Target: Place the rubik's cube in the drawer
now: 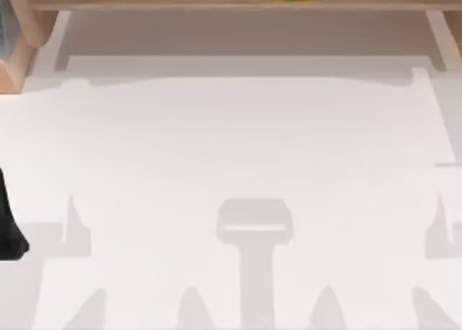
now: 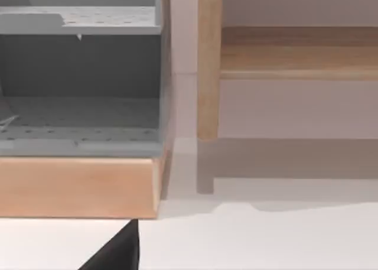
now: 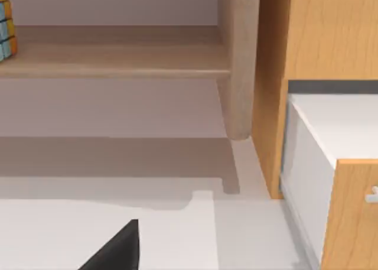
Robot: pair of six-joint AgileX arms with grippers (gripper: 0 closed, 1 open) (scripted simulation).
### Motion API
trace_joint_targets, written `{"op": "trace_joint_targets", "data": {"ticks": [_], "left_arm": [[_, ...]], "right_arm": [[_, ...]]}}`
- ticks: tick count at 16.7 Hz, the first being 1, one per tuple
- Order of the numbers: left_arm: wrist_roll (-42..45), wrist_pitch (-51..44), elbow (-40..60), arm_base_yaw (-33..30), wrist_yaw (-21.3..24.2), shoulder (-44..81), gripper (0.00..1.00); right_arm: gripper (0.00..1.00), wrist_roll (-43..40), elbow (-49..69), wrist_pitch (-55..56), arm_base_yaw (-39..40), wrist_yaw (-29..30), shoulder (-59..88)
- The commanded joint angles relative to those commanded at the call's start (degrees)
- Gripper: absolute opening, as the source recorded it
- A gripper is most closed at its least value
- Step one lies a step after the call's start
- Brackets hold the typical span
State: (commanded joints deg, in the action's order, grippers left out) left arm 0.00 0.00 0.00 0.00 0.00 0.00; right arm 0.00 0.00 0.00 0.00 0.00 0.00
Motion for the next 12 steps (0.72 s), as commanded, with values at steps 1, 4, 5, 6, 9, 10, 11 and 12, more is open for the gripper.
{"op": "trace_joint_targets", "data": {"ticks": [1,4,5,6,9,10,11,12], "left_arm": [[0.0,0.0,0.0,0.0,0.0,0.0,1.0],[0.0,0.0,0.0,0.0,0.0,0.0,1.0],[0.0,0.0,0.0,0.0,0.0,0.0,1.0],[0.0,0.0,0.0,0.0,0.0,0.0,1.0],[0.0,0.0,0.0,0.0,0.0,0.0,1.0],[0.0,0.0,0.0,0.0,0.0,0.0,1.0],[0.0,0.0,0.0,0.0,0.0,0.0,1.0],[0.0,0.0,0.0,0.0,0.0,0.0,1.0]], "right_arm": [[1.0,0.0,0.0,0.0,0.0,0.0,0.0],[1.0,0.1,1.2,0.9,0.5,0.7,1.7],[1.0,0.1,2.4,1.8,1.1,1.3,3.5],[1.0,0.2,3.9,3.0,1.8,2.2,5.9],[1.0,0.5,10.4,7.9,4.8,5.7,16.6],[1.0,0.6,13.1,10.0,6.1,7.1,21.2],[1.0,0.7,16.0,12.2,7.5,8.6,26.2],[1.0,0.8,19.0,14.5,9.0,10.1,31.5]]}}
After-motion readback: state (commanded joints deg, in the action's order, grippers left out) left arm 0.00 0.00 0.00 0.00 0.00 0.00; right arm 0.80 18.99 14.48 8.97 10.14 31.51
